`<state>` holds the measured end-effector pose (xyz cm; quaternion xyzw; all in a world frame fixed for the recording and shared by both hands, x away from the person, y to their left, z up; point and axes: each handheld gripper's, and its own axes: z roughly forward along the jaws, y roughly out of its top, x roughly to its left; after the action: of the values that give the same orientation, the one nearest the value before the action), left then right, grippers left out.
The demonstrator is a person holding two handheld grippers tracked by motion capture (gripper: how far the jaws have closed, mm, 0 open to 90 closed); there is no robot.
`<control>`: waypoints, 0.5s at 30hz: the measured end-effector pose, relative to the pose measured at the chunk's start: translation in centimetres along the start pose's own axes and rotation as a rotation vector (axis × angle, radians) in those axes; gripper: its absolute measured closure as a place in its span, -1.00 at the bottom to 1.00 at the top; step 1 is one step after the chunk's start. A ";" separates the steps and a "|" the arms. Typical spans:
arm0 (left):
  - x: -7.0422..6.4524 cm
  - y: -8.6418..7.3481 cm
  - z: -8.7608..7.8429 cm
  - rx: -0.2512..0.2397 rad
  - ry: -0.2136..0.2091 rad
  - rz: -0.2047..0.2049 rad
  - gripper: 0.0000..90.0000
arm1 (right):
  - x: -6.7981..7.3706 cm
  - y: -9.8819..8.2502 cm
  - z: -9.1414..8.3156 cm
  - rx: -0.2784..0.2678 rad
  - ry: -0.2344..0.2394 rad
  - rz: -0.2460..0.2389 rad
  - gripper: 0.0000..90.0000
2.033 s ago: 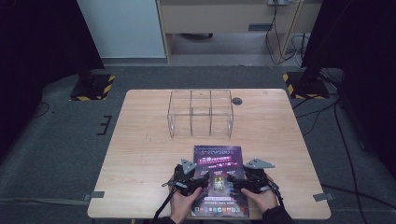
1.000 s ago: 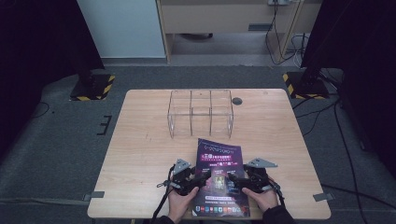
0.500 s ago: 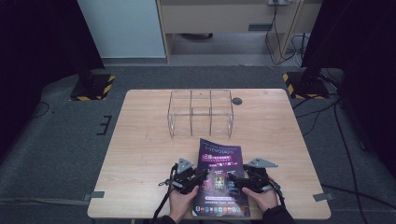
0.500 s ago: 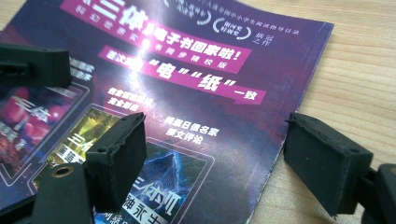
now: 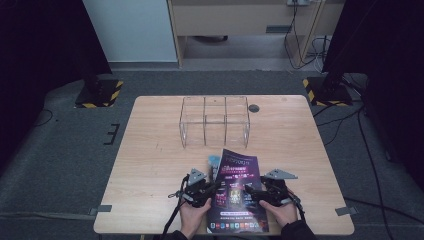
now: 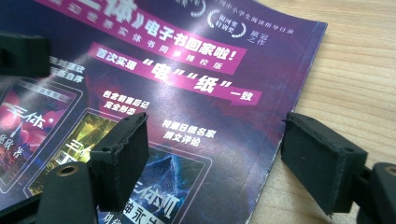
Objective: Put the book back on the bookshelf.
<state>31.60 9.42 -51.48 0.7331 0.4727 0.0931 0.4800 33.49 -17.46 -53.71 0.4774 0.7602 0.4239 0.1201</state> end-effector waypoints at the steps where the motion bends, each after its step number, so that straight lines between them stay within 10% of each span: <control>1: -0.1 0.0 0.0 -0.003 -0.002 0.004 0.88 | 0.0 0.0 0.0 0.000 0.003 0.000 -0.49; 15: -0.3 0.9 -1.2 -0.049 -0.046 -0.009 0.89 | -0.9 0.3 -1.2 -0.045 0.034 0.034 -0.56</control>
<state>31.25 9.85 -50.07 0.7211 0.4623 0.0855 0.5089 33.45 -18.78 -52.93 0.4803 0.7442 0.4508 0.1107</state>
